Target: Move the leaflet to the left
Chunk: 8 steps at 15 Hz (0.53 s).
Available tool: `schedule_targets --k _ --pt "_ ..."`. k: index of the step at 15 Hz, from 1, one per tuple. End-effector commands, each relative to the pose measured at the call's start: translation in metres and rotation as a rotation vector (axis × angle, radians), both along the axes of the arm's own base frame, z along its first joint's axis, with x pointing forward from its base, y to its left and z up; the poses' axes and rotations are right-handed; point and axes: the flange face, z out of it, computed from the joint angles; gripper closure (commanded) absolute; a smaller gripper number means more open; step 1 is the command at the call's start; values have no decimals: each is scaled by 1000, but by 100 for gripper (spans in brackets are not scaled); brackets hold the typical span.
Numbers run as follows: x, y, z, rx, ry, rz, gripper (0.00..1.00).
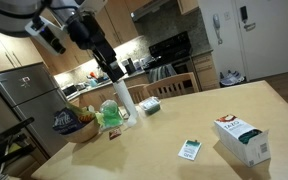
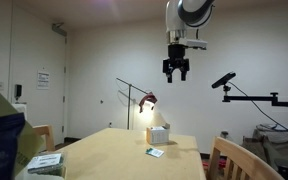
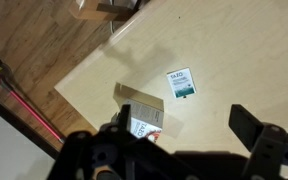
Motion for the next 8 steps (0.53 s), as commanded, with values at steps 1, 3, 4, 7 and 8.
schedule_targets --k 1,3,4,7,8 --pt "0 0 2 0 0 0 0" --pt "4 -3 1 -33 6 -1 0" --pt "6 -5 -2 -36 19 34 0" --pt "13 -12 -19 -62 61 130 0" --pt "16 -15 -26 -66 75 168 0"
